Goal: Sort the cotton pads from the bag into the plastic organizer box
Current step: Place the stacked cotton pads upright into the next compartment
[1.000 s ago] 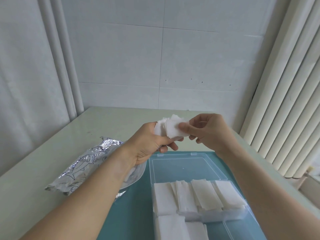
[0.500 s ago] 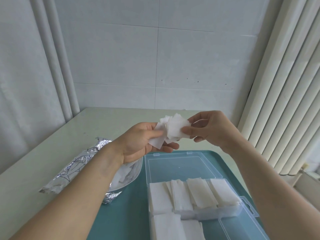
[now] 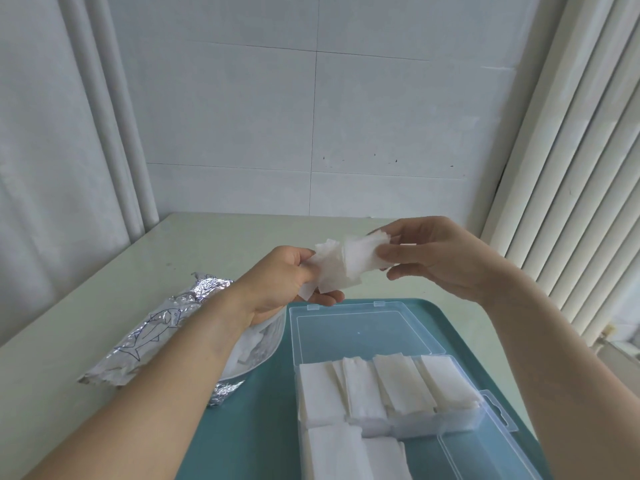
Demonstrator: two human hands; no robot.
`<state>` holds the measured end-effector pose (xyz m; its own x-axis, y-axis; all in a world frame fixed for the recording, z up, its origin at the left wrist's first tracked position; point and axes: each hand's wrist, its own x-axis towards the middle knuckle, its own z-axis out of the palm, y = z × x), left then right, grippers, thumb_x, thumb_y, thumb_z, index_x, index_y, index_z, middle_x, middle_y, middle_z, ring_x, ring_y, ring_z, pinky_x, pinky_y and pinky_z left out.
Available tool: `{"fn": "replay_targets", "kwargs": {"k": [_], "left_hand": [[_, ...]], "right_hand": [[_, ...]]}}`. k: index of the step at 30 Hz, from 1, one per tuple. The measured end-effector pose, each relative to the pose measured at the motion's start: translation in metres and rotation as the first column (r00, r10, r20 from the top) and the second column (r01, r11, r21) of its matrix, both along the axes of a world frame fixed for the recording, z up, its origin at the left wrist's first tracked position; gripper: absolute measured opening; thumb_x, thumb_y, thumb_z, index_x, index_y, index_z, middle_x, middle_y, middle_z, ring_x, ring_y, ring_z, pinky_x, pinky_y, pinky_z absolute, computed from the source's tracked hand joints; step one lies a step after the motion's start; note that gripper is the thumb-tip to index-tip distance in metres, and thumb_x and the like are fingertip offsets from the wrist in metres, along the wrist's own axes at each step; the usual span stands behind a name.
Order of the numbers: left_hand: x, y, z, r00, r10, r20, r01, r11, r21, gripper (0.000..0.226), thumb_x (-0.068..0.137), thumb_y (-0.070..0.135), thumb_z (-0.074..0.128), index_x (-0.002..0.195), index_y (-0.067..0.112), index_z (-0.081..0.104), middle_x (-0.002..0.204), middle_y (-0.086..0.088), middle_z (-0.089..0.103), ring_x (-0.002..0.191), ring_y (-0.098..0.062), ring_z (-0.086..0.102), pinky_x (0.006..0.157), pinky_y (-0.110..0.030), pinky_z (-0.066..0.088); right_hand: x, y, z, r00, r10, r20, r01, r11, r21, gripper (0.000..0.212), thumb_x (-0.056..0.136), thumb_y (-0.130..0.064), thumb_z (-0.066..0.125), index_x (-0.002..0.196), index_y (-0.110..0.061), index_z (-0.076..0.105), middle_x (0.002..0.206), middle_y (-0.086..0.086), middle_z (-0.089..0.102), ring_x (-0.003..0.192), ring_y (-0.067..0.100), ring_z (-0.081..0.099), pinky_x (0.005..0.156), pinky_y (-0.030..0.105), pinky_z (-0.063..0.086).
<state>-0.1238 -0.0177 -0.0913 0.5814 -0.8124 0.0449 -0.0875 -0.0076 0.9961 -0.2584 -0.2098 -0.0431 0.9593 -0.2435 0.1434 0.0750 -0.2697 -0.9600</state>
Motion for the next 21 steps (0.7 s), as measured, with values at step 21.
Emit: {"fn": "replay_targets", "kwargs": {"k": [21], "left_hand": [[-0.002, 0.001, 0.003, 0.988, -0.101, -0.114, 0.097, 0.995, -0.036, 0.038, 0.105, 0.02, 0.043, 0.114, -0.013, 0.061, 0.102, -0.03, 0.07, 0.088, -0.035, 0.072, 0.075, -0.034, 0.061]], "right_hand": [[0.015, 0.004, -0.02, 0.988, -0.122, -0.099, 0.114, 0.989, -0.09, 0.014, 0.084, -0.004, 0.077, 0.093, -0.001, 0.068, 0.098, 0.023, 0.074, 0.08, 0.026, 0.066, 0.08, 0.036, 0.059]]}}
